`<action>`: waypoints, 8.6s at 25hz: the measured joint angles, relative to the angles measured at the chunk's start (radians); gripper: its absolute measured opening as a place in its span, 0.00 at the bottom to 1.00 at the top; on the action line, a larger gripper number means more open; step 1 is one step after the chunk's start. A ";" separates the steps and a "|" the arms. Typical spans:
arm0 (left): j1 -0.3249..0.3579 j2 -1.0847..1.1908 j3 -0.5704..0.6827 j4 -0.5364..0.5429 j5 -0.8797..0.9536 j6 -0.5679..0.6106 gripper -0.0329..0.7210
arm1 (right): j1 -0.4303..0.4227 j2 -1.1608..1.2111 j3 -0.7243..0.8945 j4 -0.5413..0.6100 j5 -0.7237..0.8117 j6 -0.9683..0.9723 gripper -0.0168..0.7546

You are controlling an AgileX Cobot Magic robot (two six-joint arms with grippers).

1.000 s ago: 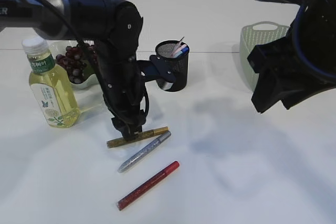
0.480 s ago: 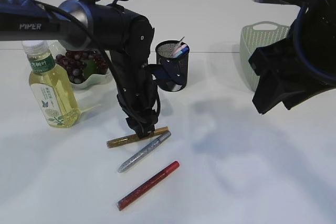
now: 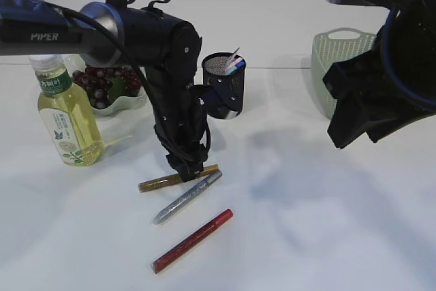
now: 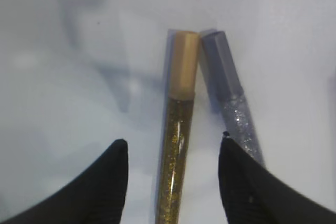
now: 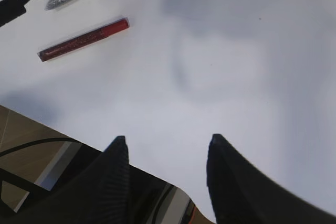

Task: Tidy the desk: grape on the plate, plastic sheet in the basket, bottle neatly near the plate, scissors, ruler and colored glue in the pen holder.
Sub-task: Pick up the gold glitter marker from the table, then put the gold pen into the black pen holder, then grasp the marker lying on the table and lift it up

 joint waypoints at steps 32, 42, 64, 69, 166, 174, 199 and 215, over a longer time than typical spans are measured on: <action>0.000 0.057 -0.002 -0.045 -0.012 0.002 0.15 | 0.000 0.000 0.002 0.000 0.000 -0.001 0.52; 0.002 0.055 -0.003 -0.114 -0.009 -0.132 0.14 | 0.000 0.000 0.002 0.000 0.000 -0.002 0.52; 0.089 -0.222 0.060 -0.222 -0.047 -0.355 0.14 | 0.000 0.000 0.002 0.002 0.000 -0.005 0.52; 0.089 -0.321 0.285 -0.224 -0.325 -0.355 0.14 | 0.000 0.000 0.002 0.002 0.000 -0.005 0.52; -0.008 -0.284 0.079 -0.084 -0.039 -0.338 0.44 | 0.000 0.000 0.002 0.013 0.000 -0.009 0.52; -0.065 -0.166 0.079 -0.147 0.054 -0.336 0.44 | 0.000 0.000 0.002 0.016 0.000 -0.009 0.52; -0.079 -0.018 0.074 -0.160 0.065 -0.295 0.40 | 0.000 0.000 0.002 0.018 0.000 -0.009 0.52; -0.088 0.009 0.074 -0.161 0.023 -0.291 0.38 | 0.000 0.000 0.002 0.018 0.000 -0.011 0.52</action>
